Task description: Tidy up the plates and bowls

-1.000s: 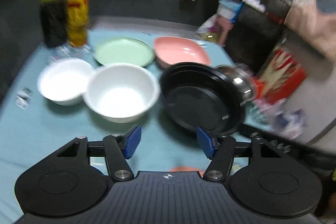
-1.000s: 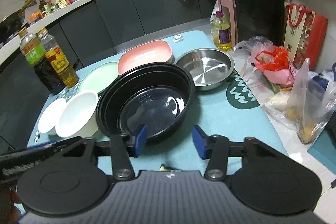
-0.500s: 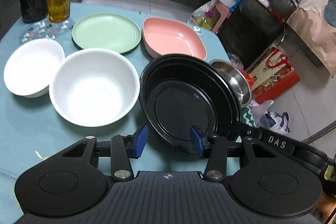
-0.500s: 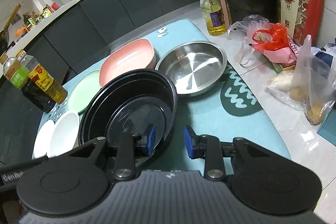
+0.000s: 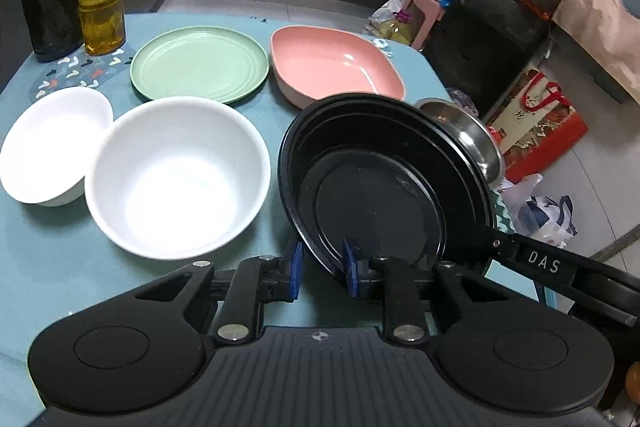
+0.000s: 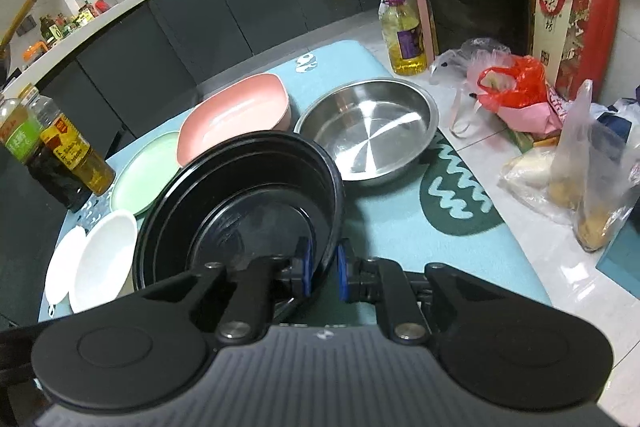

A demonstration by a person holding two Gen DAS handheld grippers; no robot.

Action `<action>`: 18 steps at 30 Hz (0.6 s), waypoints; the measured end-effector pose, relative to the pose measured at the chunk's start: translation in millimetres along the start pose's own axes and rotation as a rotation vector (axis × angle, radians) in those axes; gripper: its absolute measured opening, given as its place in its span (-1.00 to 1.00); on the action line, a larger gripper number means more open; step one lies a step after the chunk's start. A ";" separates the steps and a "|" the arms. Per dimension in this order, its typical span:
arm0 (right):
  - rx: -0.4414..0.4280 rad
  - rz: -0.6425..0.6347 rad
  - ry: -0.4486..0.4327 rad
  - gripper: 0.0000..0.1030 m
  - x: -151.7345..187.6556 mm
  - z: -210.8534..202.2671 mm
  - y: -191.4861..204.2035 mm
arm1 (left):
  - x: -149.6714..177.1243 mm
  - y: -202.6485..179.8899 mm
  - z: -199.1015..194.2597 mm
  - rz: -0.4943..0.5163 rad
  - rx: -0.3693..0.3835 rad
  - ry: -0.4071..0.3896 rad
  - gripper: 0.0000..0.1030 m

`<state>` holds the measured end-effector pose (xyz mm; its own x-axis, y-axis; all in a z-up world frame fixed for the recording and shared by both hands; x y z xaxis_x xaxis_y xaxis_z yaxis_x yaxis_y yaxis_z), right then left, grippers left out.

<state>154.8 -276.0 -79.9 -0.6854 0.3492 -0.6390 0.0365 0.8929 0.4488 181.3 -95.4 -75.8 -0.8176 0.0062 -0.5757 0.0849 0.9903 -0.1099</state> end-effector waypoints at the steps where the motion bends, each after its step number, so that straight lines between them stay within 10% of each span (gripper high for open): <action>1: 0.000 0.001 -0.003 -0.82 1.8 -3.1 0.3 | 2.1 -0.3 -4.3 0.011 0.001 -0.008 -0.62; 18: -0.032 -0.088 -0.022 -0.78 45.7 -54.5 43.1 | 60.1 33.4 -78.2 0.044 -0.009 -0.087 -0.60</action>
<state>85.5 -237.0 -55.7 -0.6686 0.2762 -0.6904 -0.0468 0.9110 0.4097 90.4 -51.1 -50.7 -0.7607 0.0381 -0.6480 0.1143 0.9905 -0.0760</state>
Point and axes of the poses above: each gripper's, at about its wrist camera, not at the fingertips, and z roughly the way its jaws point, y to its left, x to its underside, the point moved 2 cm from there along z, roughly the way its jaws point, and after that the axes turned 11 degrees about -x, right-handed, at the moved point
